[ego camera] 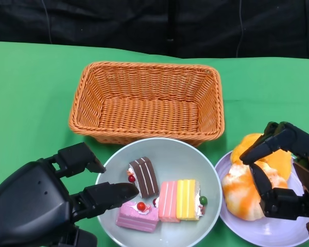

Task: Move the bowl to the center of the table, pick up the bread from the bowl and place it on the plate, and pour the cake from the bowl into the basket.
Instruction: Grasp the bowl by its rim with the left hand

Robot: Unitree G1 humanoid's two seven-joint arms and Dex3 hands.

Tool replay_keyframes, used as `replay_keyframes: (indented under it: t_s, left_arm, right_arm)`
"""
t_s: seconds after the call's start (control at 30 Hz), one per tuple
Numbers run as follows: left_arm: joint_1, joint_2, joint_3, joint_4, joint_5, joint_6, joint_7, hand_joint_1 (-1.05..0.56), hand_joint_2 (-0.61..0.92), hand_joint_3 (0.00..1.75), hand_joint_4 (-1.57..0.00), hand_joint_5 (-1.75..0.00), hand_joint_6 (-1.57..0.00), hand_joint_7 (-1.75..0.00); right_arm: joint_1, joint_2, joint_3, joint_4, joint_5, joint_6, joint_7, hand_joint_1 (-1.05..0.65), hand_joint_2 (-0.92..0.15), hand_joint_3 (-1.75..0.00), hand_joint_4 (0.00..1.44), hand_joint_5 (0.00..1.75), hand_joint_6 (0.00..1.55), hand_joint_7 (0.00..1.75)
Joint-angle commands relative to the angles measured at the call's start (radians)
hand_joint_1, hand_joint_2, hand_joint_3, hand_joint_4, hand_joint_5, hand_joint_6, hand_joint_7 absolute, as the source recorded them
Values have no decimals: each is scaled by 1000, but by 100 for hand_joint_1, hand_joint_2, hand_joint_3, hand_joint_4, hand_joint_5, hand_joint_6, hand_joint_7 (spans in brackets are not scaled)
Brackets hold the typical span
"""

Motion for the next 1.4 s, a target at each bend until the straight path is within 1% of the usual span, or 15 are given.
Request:
replay_keyframes:
  t_s: [0.03, 0.2, 0.23, 0.27, 0.3, 0.4, 0.73, 0.77, 0.83, 0.9, 0.97, 1.03, 1.17, 1.4]
  left_arm:
    - [-5, 2, 5, 5, 5, -3, 8, -67, 86, 0, -29, -93, -63, -15]
    - [-5, 2, 6, 5, 6, -4, 7, -67, 86, 0, -30, -92, -63, -15]
    - [2, -12, -21, 22, 57, -15, 35, -67, 86, 0, -30, -92, -63, -15]
    - [7, -24, -42, 37, 103, -24, 65, -55, 84, 1, -32, -90, -65, -15]
    - [11, -32, -59, 48, 139, -30, 92, -48, 83, 1, -35, -87, -67, -14]
    - [12, -36, -74, 61, 181, -32, 135, -43, 83, 1, -38, -84, -69, -13]
    - [11, -27, -85, 65, 198, -25, 166, -42, 83, 1, -40, -81, -70, -10]
    - [9, -28, -93, 71, 231, -27, 192, -42, 83, 1, -40, -81, -70, -10]
    - [-7, -27, -116, 88, 292, -31, 237, -46, 84, 1, -41, -83, -75, -11]
    - [-28, -23, -142, 105, 330, -32, 272, -48, 82, 0, -42, -88, -81, -16]
    - [-42, -21, -161, 121, 348, -33, 309, -49, 81, 0, -42, -93, -83, -19]
    - [-48, -19, -176, 131, 356, -32, 336, -49, 81, 0, -41, -95, -83, -21]
    - [-52, -8, -194, 137, 361, -23, 360, -50, 81, 0, -38, -101, -78, -28]
    - [-47, 2, -233, 131, 364, -6, 366, -50, 82, 1, -42, -98, -76, -32]
  right_arm:
    - [7, 11, -24, -16, 17, -4, 18, -15, -41, -123, 68, 158, 63, 137]
    - [8, 27, -38, -16, 18, -4, 40, -15, -41, -122, 68, 158, 63, 137]
    - [7, 29, -40, -14, 15, -3, 44, -15, -41, -122, 68, 158, 63, 137]
    - [6, 31, -41, -12, 14, -3, 47, -10, -43, -119, 70, 156, 64, 137]
    - [6, 33, -43, -10, 14, -2, 51, -7, -46, -116, 71, 154, 66, 137]
    - [7, 38, -47, -10, 14, -1, 60, -5, -47, -113, 72, 153, 66, 136]
    - [7, 51, -58, -10, 15, -1, 77, -5, -48, -112, 72, 153, 67, 136]
    - [7, 53, -59, -11, 15, 5, 78, -5, -48, -112, 72, 153, 67, 136]
    - [8, 58, -61, -10, 12, 7, 79, -9, -50, -106, 70, 152, 66, 133]
    - [10, 61, -62, -8, 8, 3, 82, -11, -53, -100, 70, 151, 67, 131]
    - [13, 60, -62, -11, 10, 4, 89, -11, -55, -98, 70, 151, 66, 130]
    - [13, 58, -64, -9, 14, 2, 95, -11, -56, -97, 69, 151, 66, 129]
    - [13, 60, -69, -8, 11, 1, 100, -11, -56, -96, 69, 151, 66, 129]
    - [15, 67, -69, -4, 17, 1, 106, -12, -60, -89, 69, 150, 66, 126]
